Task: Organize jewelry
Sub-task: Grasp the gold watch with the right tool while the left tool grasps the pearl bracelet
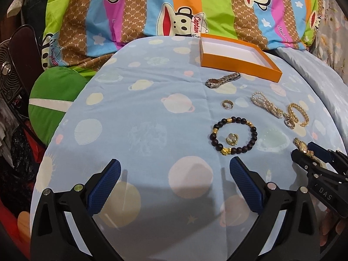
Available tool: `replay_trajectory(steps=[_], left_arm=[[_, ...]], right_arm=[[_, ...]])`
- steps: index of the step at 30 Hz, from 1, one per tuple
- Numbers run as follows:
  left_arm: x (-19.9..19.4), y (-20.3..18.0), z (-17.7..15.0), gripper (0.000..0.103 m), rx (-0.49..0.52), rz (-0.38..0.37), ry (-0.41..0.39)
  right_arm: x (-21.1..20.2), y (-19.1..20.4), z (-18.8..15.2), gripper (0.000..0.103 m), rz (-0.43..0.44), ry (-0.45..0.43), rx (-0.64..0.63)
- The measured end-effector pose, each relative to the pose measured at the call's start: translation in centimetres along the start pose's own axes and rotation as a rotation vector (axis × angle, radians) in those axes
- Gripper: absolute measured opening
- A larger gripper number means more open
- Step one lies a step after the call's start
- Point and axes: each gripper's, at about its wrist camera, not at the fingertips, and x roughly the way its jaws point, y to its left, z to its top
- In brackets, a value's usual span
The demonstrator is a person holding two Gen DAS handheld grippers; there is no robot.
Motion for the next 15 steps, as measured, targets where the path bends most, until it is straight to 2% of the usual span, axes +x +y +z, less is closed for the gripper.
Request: replay_trajectory(steps=[1,3,4,15], left_arm=[[0.1,-0.1,0.1,0.098,0.003,-0.005,0.002],[0.3,-0.3,0.3,0.098,0.006,-0.015,0.005],[0.4,-0.4,0.3,0.098,0.008,-0.021,0.007],[1.5,-2.0,1.7,0.098,0.038,-0.076,0.018]], right_arm=[[0.0,0.0,0.0,0.040,0.002,0.000,0.000],[0.1,-0.2,0.1,0.025,0.012,0.002,0.005],[0.1,-0.3,0.2,0.023,0.016,0.003,0.008],[-0.9,-1.4,0.4,0.022,0.057,-0.027,0.080]])
